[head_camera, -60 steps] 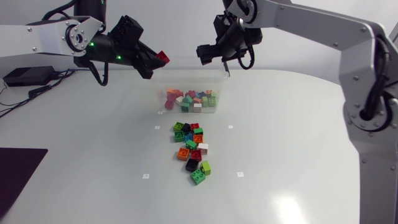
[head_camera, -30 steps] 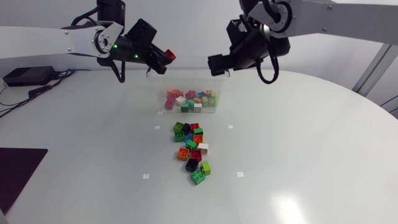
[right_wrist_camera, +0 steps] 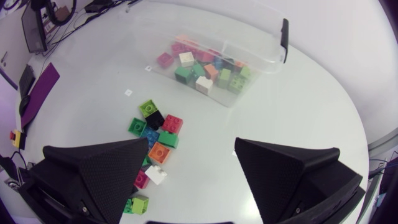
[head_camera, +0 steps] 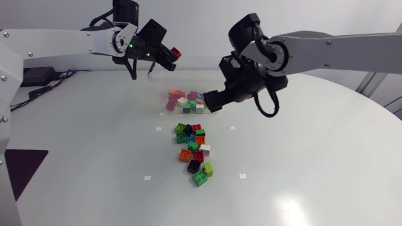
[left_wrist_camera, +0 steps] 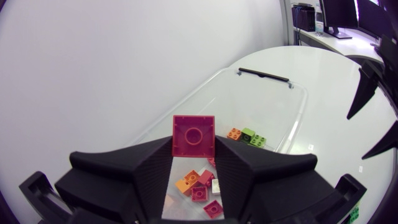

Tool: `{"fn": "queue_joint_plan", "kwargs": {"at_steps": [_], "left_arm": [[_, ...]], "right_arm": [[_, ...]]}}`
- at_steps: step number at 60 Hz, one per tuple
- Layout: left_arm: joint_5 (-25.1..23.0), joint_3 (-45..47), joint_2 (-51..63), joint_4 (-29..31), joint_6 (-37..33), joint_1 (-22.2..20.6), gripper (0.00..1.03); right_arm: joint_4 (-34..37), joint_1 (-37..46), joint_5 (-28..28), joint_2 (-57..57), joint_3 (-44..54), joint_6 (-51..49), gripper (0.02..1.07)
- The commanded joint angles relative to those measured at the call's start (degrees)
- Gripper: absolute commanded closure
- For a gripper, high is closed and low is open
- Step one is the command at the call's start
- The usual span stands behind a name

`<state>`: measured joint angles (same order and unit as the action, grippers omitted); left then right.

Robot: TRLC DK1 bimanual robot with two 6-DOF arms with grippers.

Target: Place the duplo bricks in the container

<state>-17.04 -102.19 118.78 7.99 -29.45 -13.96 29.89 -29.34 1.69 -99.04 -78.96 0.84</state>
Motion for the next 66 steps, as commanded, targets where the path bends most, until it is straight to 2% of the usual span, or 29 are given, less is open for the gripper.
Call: {"fn": "queue_joint_plan", "kwargs": {"at_steps": [1, 2, 4, 7, 10, 25, 28, 47, 66], "left_arm": [[0.9, -2.7, 2.2, -0.2, 1.8, -0.4, 0.46], [1.3, -2.9, 2.2, -0.1, 1.8, -0.4, 0.34], [1.6, -2.9, 2.3, -0.1, 1.9, -0.4, 0.2], [1.9, -2.7, 2.2, 0.1, 1.9, -0.3, 0.06], [2.1, -2.2, 1.7, 0.1, 2.1, -0.2, 0.05], [2.0, 3.0, -5.2, -0.7, 2.8, 0.7, 0.05], [2.0, 4.1, -6.6, -1.0, 2.8, 0.8, 0.05], [1.6, 16.1, -21.4, -2.4, 2.6, 0.4, 0.05], [-0.4, 31.8, -34.8, -0.8, -4.6, 3.1, 0.05]], "right_arm": [[-0.2, -1.9, -0.1, -1.2, 1.5, 1.1, 0.07], [-0.1, -2.3, -0.4, -1.7, 1.5, 1.3, 0.07], [-0.1, -3.2, -1.1, -2.6, 1.5, 1.7, 0.07], [-0.1, -4.2, -1.7, -4.1, 1.4, 2.1, 0.08], [0.2, -4.9, -2.2, -5.5, 0.6, 2.5, 0.1], [3.4, -6.6, -4.6, -13.5, -4.0, 3.4, 0.12], [3.6, -6.6, -5.1, -15.0, -5.1, 3.4, 0.17], [6.1, -5.4, -5.7, -21.5, -11.1, 2.4, 0.18], [9.2, -4.8, -6.3, -27.2, -17.5, 1.8, 0.21]]}}
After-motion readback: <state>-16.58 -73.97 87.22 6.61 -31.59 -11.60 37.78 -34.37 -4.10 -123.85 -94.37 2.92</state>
